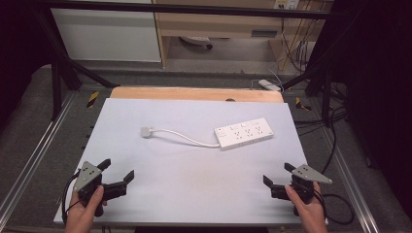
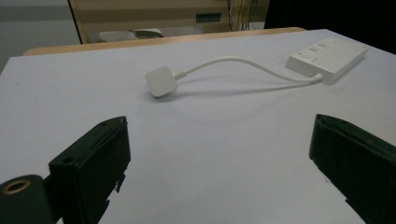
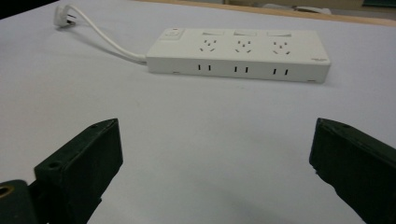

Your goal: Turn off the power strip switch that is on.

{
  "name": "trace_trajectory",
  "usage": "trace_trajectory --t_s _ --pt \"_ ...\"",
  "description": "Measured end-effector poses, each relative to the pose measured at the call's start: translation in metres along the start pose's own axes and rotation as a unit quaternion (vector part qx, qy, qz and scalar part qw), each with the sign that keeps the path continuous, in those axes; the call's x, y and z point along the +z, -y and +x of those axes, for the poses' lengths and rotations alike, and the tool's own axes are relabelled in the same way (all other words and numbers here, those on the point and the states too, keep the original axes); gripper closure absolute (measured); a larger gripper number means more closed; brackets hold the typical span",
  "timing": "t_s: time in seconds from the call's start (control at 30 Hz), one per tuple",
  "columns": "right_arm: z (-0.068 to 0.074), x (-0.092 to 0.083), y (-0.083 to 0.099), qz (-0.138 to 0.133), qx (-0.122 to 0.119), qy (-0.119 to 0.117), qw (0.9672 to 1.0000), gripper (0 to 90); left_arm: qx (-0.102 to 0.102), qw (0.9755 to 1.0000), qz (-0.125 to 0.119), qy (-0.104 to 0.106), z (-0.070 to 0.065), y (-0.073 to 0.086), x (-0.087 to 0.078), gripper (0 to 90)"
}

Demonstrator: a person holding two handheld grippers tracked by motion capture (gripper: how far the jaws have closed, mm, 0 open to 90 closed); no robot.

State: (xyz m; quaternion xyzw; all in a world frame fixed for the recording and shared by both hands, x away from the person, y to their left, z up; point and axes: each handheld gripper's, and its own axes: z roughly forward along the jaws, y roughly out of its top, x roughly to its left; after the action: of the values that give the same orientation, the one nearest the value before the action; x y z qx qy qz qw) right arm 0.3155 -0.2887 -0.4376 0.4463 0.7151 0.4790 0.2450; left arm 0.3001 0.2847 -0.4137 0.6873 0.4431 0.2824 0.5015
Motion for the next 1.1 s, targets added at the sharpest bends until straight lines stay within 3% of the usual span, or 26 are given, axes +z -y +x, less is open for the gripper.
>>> trace_trajectory --t_s 0.33,0.73,1.1 --pt "-0.0027 -0.0015 0.0012 -0.015 0.014 -0.011 0.9997 4.8 -0.009 0.9999 -0.008 -0.011 0.0025 -0.0009 -0.0022 5.1" --pt "-0.0032 -0.0048 -0.0033 -0.046 0.001 -0.007 0.9989 6.5 -0.021 0.9998 0.002 -0.004 0.0039 -0.0014 -0.0032 4.9" --pt "-0.0008 -0.0082 -0.0086 -0.074 0.0 -0.013 0.9972 3.9 -0.017 0.9998 0.003 -0.005 0.0037 -0.0013 -0.0028 4.9"
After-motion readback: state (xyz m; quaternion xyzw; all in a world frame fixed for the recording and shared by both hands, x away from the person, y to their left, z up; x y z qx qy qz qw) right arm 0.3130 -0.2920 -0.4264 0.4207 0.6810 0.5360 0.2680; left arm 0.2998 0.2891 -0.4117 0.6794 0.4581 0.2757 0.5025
